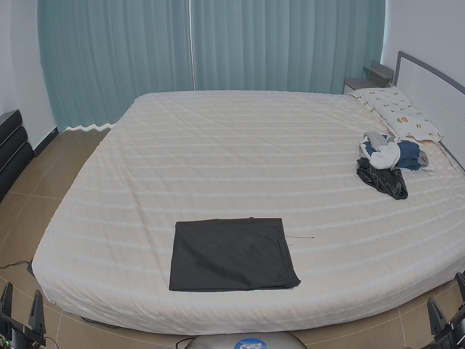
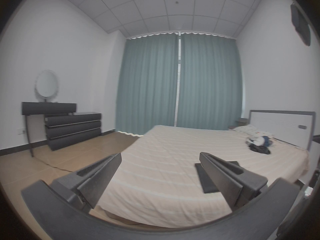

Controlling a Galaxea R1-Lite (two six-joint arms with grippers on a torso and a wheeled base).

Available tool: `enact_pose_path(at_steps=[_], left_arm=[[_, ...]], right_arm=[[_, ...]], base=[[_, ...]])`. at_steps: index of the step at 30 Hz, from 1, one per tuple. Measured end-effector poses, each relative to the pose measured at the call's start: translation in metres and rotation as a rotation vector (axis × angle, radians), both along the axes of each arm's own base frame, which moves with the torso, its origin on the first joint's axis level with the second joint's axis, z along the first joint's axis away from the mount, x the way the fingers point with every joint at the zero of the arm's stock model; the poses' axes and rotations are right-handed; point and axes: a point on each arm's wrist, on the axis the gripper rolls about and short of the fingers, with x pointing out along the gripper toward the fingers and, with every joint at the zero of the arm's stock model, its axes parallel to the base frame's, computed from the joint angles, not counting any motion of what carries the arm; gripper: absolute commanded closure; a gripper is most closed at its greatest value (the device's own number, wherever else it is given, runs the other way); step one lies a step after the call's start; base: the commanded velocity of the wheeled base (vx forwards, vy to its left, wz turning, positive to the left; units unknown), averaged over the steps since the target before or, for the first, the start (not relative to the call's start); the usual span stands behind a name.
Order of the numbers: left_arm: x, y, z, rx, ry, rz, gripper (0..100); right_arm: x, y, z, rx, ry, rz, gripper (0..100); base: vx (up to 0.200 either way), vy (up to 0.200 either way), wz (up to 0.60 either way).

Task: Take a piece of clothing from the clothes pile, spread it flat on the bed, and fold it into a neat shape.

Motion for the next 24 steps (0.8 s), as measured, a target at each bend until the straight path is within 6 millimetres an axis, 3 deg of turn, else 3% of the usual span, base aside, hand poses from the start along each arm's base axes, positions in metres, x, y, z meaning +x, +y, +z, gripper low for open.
enact_pose_path(at_steps=[5,17,24], left_arm=[[0.0005,-0.0026,-0.004,0.036,0.042,-0.116,0],[0.0006,-0.0027,-0.0046,0.064,0.053,-0.117,0],[0.0006,-0.0028,-0.0047,0.072,0.056,-0.122,0]], right_arm=[[0.0,0.0,0.0006,0.012,-0.007,0.003,0],[0.0002,-0.0014,-0.0007,0.028,0.006,-0.061,0],[0.0002,-0.002,-0.002,-0.046,0.013,-0.086,0]], base=[[0.0,0.0,0.0],[0.0,0.0,0.0],[0.0,0.0,0.0]])
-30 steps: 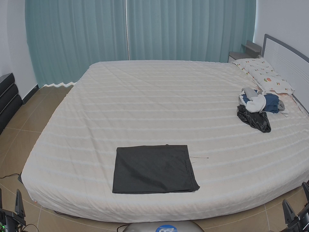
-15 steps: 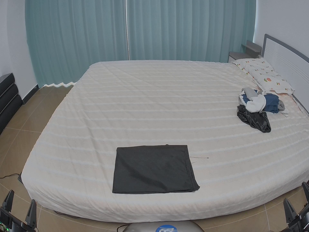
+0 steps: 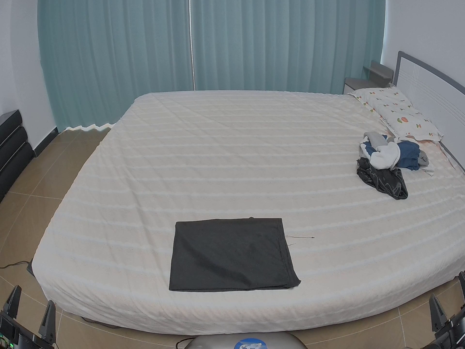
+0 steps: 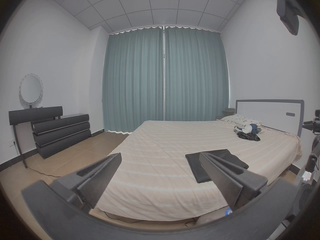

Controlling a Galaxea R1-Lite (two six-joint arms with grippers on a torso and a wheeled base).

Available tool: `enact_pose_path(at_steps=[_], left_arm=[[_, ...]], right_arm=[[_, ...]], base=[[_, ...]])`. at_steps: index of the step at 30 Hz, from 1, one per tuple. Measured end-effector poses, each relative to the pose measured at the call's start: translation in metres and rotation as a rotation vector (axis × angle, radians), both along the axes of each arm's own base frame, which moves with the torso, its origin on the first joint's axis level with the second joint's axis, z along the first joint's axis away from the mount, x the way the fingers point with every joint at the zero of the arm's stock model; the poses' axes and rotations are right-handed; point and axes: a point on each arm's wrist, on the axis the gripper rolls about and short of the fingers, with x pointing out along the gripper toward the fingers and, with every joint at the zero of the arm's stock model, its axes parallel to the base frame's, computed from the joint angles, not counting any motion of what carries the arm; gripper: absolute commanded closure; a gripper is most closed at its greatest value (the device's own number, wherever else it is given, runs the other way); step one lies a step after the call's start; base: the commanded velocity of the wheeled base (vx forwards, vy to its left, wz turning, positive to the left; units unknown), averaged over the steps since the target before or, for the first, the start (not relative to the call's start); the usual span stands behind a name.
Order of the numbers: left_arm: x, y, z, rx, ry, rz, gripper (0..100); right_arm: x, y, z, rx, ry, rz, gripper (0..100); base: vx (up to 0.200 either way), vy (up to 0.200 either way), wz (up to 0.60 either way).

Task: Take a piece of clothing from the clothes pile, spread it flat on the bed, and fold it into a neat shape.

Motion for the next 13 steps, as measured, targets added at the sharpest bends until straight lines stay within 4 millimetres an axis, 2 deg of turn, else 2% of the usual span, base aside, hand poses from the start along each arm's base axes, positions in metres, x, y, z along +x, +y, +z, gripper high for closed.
enact_pose_path(at_steps=[5,13], left_arm=[[0.0,0.0,0.0001,-0.007,0.0,-0.001,0],[0.0001,-0.0001,0.0001,0.001,0.001,-0.002,0]], right_arm=[[0.0,-0.0005,-0.0005,0.063,0.006,-0.02,0],[0.0001,-0.0005,-0.0007,0.055,0.008,-0.022,0]], base=[[0.0,0.0,0.0],[0.0,0.0,0.0]])
